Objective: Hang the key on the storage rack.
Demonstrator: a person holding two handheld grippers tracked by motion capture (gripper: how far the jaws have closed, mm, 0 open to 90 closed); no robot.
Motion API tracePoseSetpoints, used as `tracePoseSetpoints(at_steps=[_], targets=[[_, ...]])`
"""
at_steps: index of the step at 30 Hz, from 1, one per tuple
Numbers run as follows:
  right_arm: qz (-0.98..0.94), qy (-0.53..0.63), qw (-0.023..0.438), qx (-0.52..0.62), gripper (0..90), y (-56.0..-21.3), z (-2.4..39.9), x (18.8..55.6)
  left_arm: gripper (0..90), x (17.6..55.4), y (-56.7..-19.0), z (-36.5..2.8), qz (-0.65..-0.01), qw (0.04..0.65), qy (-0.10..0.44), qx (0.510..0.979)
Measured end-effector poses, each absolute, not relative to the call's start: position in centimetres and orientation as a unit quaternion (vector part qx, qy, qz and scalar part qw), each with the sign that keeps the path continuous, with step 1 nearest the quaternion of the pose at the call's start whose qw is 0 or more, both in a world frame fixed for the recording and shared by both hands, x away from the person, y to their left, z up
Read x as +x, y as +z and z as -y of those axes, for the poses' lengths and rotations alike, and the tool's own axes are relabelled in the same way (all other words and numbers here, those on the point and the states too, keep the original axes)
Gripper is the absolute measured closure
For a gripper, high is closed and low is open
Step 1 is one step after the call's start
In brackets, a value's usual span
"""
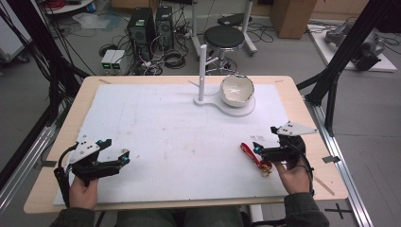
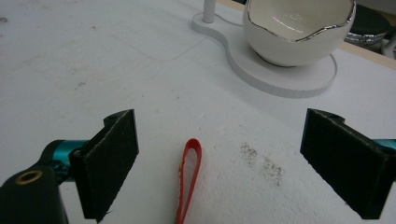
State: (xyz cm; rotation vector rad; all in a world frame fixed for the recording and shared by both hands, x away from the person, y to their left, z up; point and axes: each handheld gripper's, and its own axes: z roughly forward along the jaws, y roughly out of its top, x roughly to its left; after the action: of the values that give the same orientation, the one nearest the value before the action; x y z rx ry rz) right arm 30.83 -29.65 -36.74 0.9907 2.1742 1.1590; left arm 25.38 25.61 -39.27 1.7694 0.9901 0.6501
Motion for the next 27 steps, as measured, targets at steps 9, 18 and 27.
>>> tracePoseSetpoints(at_steps=[9, 18, 27], targets=[[-0.821, 0.38, 0.214, 0.368, 20.8, -36.7, 29.6, 31.7, 20.5, 25.6, -39.3, -25.4, -0.405, 0.484, 0.266, 0.729], [-0.838, 0.349, 0.174, 0.381, 27.4, -38.2, 29.1, 32.5, 20.5, 25.4, -39.3, -25.4, -0.406, 0.484, 0.265, 0.728], [-0.854, 0.32, 0.147, 0.384, 37.6, -39.3, 28.6, 32.8, 20.5, 25.3, -39.3, -25.6, -0.406, 0.481, 0.266, 0.73]])
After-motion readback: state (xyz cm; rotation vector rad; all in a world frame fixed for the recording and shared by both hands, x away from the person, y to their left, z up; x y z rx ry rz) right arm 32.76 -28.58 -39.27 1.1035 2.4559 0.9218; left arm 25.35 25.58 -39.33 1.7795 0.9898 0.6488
